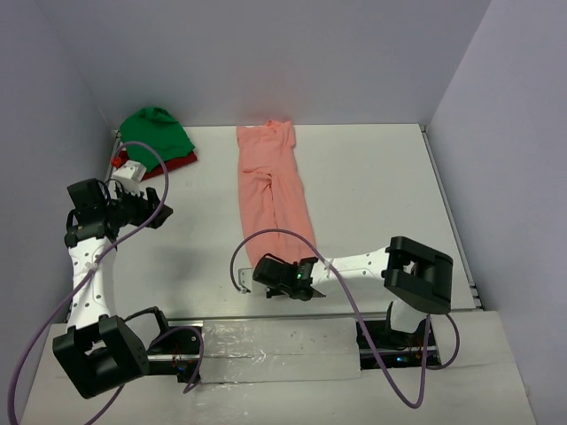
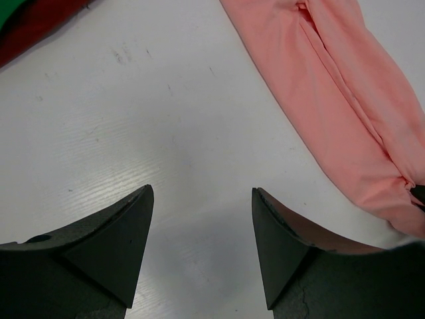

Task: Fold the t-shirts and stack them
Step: Grab the bottom of the folded rectangular tshirt with right arm, then fold the folded rectangular tshirt in 1/3 of the way

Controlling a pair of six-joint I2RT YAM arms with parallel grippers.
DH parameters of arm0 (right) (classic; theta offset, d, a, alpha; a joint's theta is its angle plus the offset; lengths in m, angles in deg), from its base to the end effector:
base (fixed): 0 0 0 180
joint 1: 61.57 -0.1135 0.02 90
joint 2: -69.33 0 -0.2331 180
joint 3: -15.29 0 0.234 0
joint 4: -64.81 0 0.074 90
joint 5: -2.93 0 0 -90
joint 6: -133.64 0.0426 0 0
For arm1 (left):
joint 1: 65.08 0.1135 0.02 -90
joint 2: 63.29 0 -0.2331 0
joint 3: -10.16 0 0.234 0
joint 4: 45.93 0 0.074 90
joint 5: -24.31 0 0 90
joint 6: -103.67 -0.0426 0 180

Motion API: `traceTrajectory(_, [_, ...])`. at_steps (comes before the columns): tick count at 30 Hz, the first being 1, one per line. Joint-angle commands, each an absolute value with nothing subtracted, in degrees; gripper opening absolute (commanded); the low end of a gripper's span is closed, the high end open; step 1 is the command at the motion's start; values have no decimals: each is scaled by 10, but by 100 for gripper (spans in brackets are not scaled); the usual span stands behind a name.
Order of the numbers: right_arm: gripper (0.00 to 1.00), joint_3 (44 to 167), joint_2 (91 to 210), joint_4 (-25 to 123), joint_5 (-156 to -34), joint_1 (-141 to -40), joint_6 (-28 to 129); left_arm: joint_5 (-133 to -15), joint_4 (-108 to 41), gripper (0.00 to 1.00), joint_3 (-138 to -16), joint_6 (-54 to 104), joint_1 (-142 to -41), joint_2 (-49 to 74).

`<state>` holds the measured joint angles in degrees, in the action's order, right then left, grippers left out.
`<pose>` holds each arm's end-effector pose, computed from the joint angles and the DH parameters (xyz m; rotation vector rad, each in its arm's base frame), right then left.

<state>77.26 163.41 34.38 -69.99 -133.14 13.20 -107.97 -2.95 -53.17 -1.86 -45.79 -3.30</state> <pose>0.1028 0.2690 0.1198 -1.9519 1.7025 -0.1418 0.2155 0.0451 0.2617 0.3071 2.0739 -0.4709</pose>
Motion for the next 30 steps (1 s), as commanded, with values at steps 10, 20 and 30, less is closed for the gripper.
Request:
traceTrajectory(10, [0,834,1595,104,-874,-1386,180,-1102,-30,70,-543,-29,-453,-39])
traceTrajectory(20, [0,923,1506,15,-906,-1420,170,-1111,-20,70,-544,-37,-453,-36])
traceTrajectory(30, [0,967,1547,85,-781,-1295,121,-1116,-15,70,-545,-41,-453,-36])
